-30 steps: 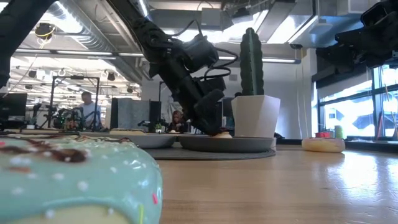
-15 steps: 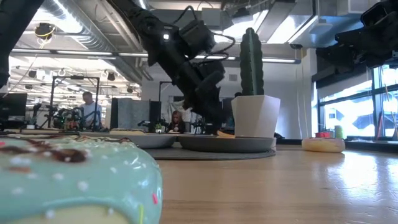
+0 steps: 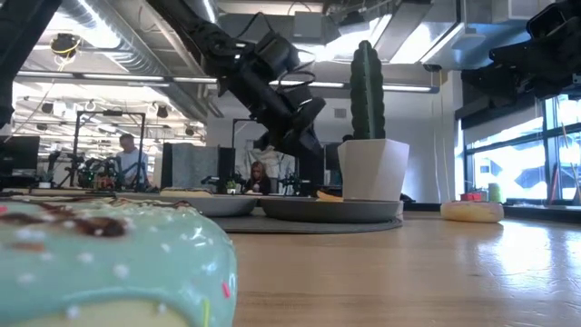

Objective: Pick & Place donuts
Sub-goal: Put the large purple donut on the light gray plate

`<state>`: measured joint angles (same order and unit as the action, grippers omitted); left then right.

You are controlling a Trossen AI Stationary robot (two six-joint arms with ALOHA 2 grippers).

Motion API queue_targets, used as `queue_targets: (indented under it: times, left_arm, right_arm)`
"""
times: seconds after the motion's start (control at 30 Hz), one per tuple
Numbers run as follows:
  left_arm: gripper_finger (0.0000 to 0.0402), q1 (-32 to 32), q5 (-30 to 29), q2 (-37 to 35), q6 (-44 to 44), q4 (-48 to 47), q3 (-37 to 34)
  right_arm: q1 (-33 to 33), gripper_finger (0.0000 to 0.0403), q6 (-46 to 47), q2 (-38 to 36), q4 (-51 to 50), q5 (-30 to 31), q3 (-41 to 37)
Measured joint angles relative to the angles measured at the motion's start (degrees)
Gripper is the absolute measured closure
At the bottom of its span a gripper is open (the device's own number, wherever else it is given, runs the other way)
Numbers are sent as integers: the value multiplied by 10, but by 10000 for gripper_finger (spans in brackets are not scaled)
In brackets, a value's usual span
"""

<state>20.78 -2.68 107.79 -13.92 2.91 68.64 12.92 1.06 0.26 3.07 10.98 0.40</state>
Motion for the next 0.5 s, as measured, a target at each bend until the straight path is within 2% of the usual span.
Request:
queue_targets:
  times: [0.07, 0.33, 0.5]
  left_arm:
    - [270, 7, 20, 0, -12, 4, 0]
    - [274, 8, 41, 0, 10, 1, 0]
    - [272, 8, 62, -2, 21, 0, 0]
  right_arm:
    - [0, 144, -1, 0, 0, 0, 0]
    - [0, 144, 7, 0, 0, 1, 0]
    - [-1, 144, 167, 6, 10, 88, 0]
